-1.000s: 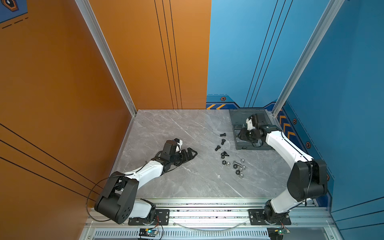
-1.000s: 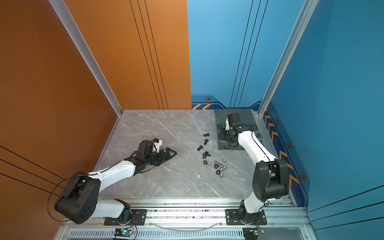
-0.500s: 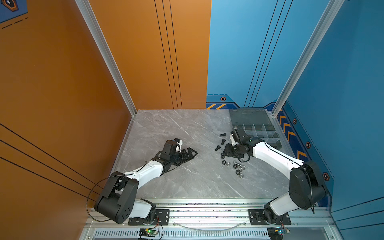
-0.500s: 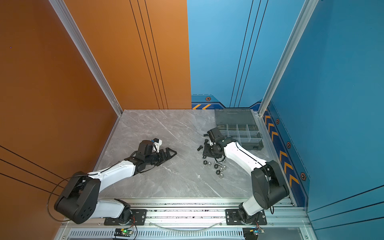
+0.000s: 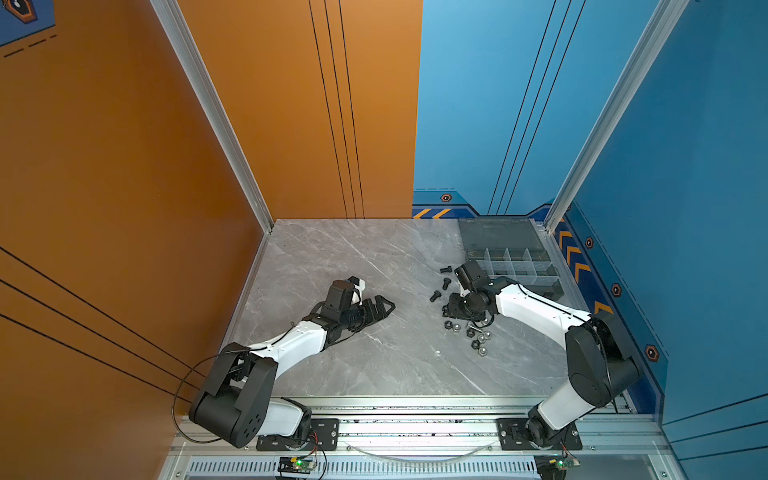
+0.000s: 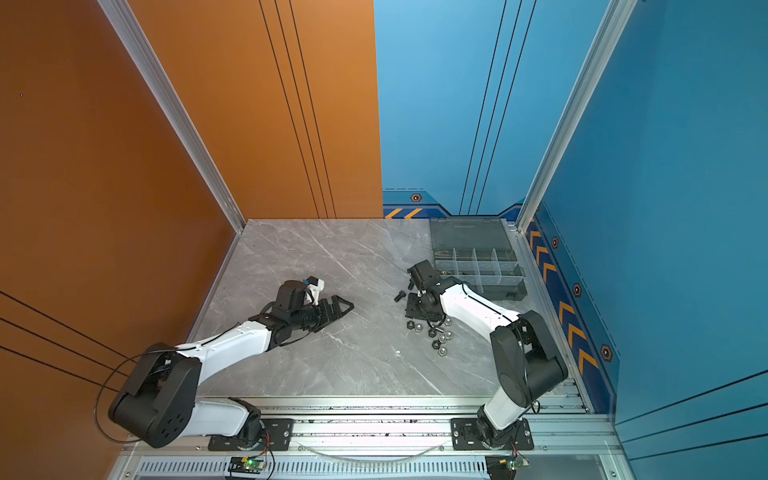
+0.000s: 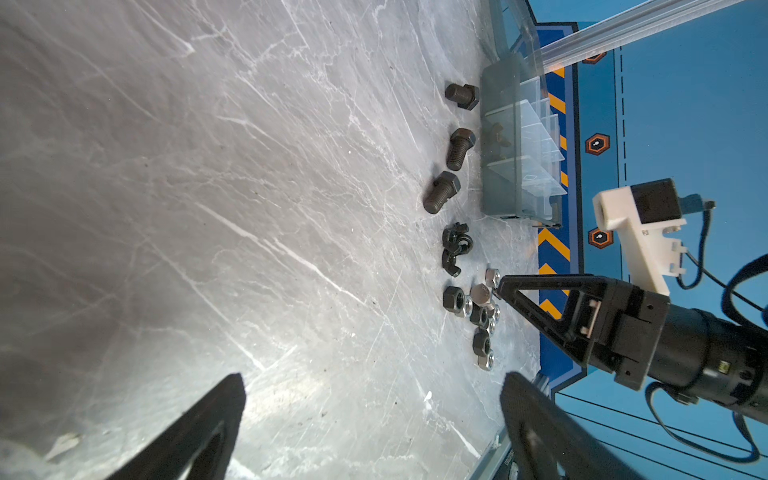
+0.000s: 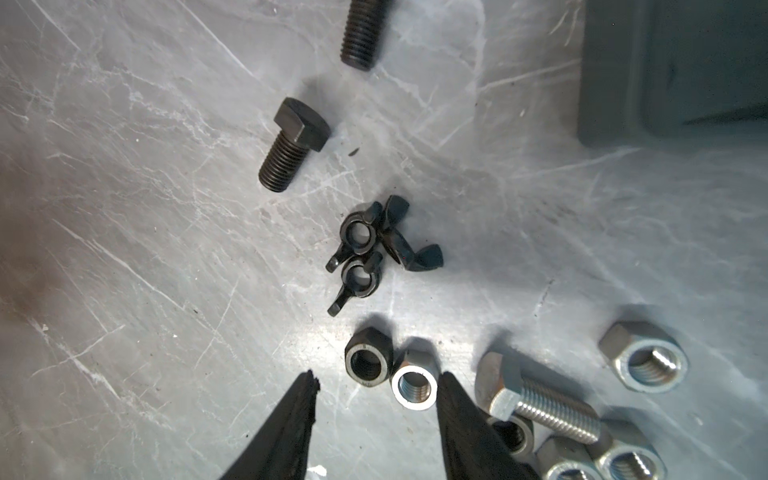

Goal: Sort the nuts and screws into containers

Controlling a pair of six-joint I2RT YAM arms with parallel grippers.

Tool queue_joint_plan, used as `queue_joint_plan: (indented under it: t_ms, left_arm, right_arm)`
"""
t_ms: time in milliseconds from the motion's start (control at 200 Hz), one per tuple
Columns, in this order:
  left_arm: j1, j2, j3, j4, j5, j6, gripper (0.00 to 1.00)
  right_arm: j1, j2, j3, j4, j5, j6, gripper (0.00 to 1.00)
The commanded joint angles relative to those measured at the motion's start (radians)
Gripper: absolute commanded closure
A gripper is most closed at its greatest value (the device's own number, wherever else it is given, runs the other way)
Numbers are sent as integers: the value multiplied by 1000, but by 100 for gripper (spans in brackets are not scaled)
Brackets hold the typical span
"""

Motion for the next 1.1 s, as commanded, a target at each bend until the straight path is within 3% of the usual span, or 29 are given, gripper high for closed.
queue_joint_plan:
  t_ms: [0, 275, 686, 866, 1096]
  left_arm:
    - [-10, 14, 10, 17, 12, -7, 2]
    - [-10, 20, 10, 13, 10, -6, 2]
    - [-11, 14, 10, 3, 0, -2, 2]
    - [-13, 13, 12, 3, 0, -5, 2]
    - [-18, 21, 15, 2, -1, -6, 2]
  right_arm:
    - [4, 34, 15, 31, 26, 34, 50]
    - [-21, 105, 41, 84, -29, 30, 51]
    - [-159, 155, 142, -76, -177, -284, 56]
    - [-200, 176, 162, -121, -212, -367, 65]
    - [-189, 207, 196, -150, -196, -429, 68]
